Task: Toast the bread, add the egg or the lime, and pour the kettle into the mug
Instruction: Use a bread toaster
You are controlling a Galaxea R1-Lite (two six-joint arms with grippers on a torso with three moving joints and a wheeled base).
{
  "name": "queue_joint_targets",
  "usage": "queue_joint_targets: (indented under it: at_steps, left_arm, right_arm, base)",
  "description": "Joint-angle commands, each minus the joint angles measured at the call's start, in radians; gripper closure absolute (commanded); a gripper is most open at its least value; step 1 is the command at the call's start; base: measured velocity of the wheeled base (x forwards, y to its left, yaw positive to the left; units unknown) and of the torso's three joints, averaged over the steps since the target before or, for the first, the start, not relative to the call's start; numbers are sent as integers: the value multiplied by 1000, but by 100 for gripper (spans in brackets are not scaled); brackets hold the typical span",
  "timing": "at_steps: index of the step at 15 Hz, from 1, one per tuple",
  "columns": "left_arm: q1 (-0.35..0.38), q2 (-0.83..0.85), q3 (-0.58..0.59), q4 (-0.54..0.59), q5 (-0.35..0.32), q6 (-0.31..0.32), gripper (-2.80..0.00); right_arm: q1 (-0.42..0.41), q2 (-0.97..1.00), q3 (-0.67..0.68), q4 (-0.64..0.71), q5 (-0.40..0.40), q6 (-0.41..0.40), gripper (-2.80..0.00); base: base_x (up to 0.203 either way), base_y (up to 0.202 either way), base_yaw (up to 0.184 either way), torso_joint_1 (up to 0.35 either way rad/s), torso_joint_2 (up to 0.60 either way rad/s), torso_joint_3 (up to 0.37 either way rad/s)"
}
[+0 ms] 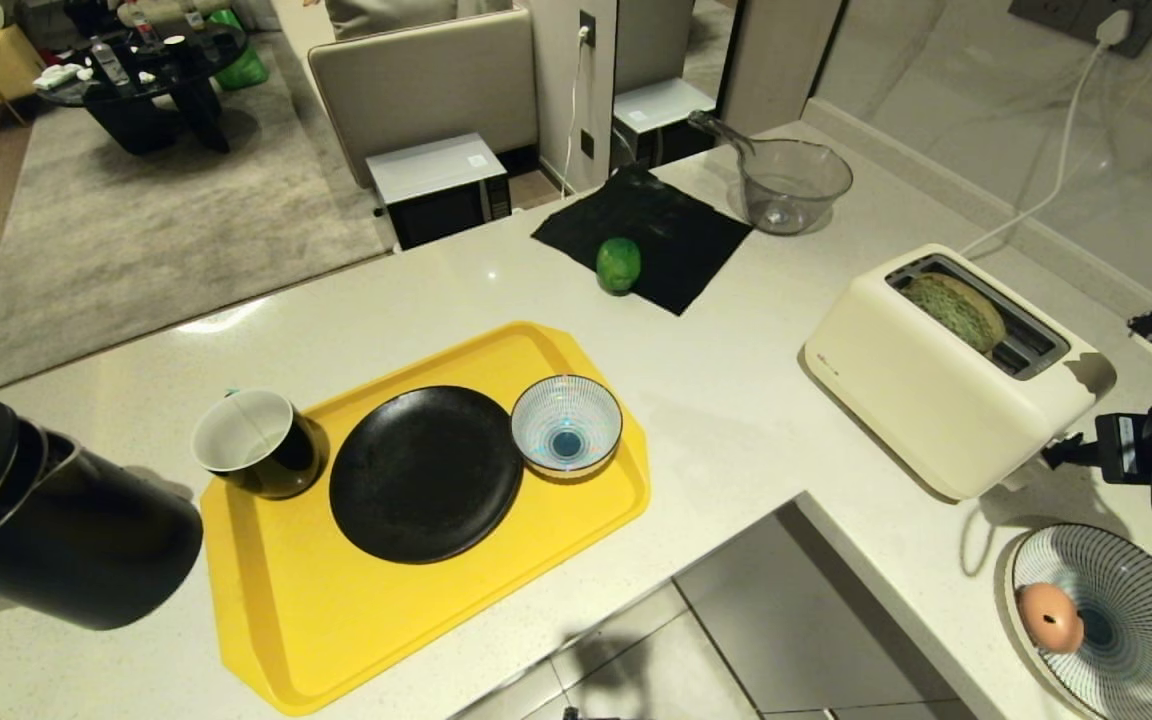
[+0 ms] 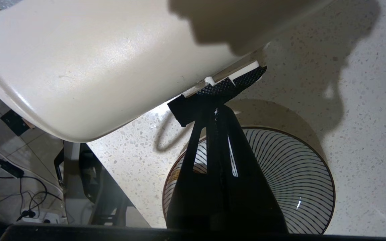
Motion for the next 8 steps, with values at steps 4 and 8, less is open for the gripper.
queue_joint_targets:
  at_steps: [4,8]
  left_arm:
    - [1,-1,0,0,0,0,0]
    - [1,-1,0,0,0,0,0]
  right_arm:
    - [0,-12,4,1,0,-1,0]
    - [-1,-55,2,1,-4,-1,0]
  base:
    - [0,0,0,0,0,0]
    - [0,0,0,0,0,0]
